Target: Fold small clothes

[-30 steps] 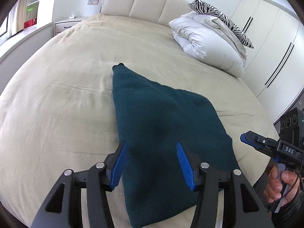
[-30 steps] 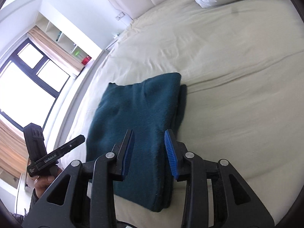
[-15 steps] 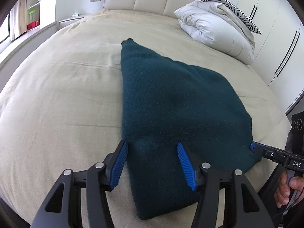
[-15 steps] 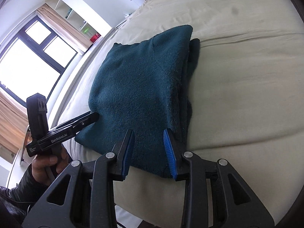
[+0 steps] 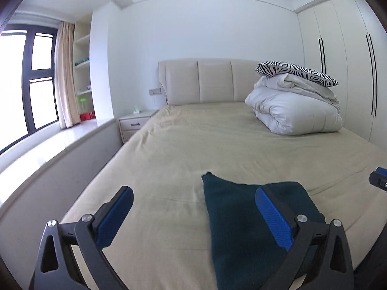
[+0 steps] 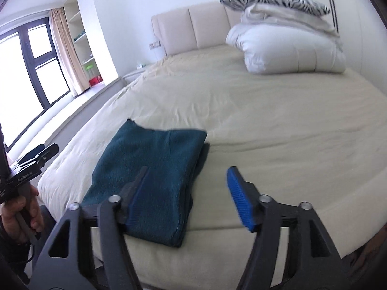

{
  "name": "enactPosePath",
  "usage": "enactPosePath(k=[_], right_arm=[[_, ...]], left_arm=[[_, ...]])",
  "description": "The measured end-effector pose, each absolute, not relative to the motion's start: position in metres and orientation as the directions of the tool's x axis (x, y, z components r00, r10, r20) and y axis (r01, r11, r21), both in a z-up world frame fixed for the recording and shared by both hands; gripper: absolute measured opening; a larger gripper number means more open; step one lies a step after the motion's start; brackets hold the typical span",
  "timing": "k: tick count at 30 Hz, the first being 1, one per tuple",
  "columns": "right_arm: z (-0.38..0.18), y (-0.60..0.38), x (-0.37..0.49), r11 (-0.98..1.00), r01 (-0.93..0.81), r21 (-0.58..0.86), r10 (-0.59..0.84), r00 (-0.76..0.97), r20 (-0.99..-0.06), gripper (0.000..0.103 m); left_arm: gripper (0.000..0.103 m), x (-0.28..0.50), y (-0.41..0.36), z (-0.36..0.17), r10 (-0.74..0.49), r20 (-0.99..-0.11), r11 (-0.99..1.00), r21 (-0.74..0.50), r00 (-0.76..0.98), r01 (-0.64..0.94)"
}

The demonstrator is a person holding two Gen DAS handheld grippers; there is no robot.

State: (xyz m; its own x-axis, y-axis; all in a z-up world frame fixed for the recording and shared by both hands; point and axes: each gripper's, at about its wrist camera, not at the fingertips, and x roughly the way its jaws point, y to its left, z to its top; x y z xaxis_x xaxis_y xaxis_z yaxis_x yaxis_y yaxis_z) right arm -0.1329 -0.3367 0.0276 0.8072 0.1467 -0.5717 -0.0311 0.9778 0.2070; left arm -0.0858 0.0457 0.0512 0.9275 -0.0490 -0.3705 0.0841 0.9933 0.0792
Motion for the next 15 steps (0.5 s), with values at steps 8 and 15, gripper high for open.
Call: enactPosePath(k=[8,15], right_arm=[[0.094,-0.323,-0.166,0.994,0.059,0.091,-0.028,0.950,-0.311,0.103],[0.134,-0.339,-0.176,0.964,0.066,0.259,0.008,0.962,-0.274,0.103]], left_arm=[[0.103,-0.109,0.039,0.100,0.059,-0.287,0.991,0.132,0.956,-0.021],[0.103,-0.095,0.037,0.086,0.001,-0.428,0.998,0.054,0.904,0.024]])
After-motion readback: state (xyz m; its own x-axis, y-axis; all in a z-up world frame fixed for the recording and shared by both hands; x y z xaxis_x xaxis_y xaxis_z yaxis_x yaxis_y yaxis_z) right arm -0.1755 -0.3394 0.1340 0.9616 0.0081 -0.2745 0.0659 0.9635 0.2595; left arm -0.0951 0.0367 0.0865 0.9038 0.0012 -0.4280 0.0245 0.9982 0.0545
